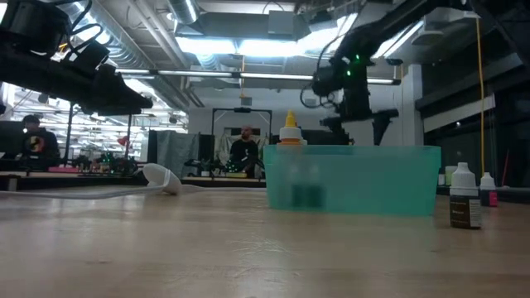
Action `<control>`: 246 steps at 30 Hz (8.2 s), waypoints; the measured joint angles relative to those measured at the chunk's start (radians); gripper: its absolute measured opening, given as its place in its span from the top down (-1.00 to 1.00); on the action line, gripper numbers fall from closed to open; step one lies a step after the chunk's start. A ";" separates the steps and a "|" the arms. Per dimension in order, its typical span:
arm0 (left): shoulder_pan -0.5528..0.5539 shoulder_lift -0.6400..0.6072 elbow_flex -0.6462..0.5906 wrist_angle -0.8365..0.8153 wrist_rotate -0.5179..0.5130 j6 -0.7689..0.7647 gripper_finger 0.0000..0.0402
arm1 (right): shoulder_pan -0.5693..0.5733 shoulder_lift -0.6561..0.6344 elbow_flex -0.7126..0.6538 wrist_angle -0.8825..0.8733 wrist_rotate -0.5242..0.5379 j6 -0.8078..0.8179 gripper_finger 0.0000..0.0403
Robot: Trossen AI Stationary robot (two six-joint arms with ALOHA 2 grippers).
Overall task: Pick & Place food coloring
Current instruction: Put the small red food coloring bottle into the green bin, then put the small black food coloring bottle into the green bin
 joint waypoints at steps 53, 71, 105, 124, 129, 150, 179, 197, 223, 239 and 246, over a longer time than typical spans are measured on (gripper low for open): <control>0.000 0.000 0.000 0.000 0.000 0.000 -0.80 | -0.025 -0.001 -0.318 0.373 -0.121 0.002 0.01; 0.000 0.000 0.000 0.000 0.000 0.000 -0.80 | -0.018 -0.002 -0.313 0.365 -0.133 0.000 0.66; 0.000 0.000 0.000 0.000 0.000 0.000 -0.80 | 0.501 -0.320 -0.018 -0.130 -0.122 -0.296 0.68; 0.000 0.000 0.000 0.000 0.000 0.000 -0.80 | 0.837 -0.203 -0.023 -0.028 -0.147 -0.605 0.68; 0.000 0.000 0.000 0.000 0.000 0.000 -0.80 | 0.881 -0.172 -0.068 0.037 -0.146 -0.588 0.68; 0.000 0.000 0.000 0.000 0.000 0.000 -0.80 | 0.976 -0.094 -0.260 0.296 -0.154 -0.388 0.68; 0.000 0.000 0.000 0.000 0.000 0.000 -0.80 | 0.992 0.012 -0.260 0.382 -0.178 -0.390 0.45; 0.000 0.000 0.000 0.001 0.000 0.000 -0.80 | 0.992 0.003 -0.246 0.357 -0.201 -0.387 0.41; 0.000 0.000 0.000 0.001 0.000 0.000 -0.80 | 0.921 -0.145 0.093 0.169 -0.084 -0.358 -0.06; 0.000 0.000 0.000 0.001 0.000 0.000 -0.80 | 0.535 -0.148 0.255 -0.095 0.183 -0.102 -0.38; 0.000 0.000 0.000 0.001 0.000 0.000 -0.80 | 0.335 -0.139 0.255 -0.112 0.114 -0.072 -0.38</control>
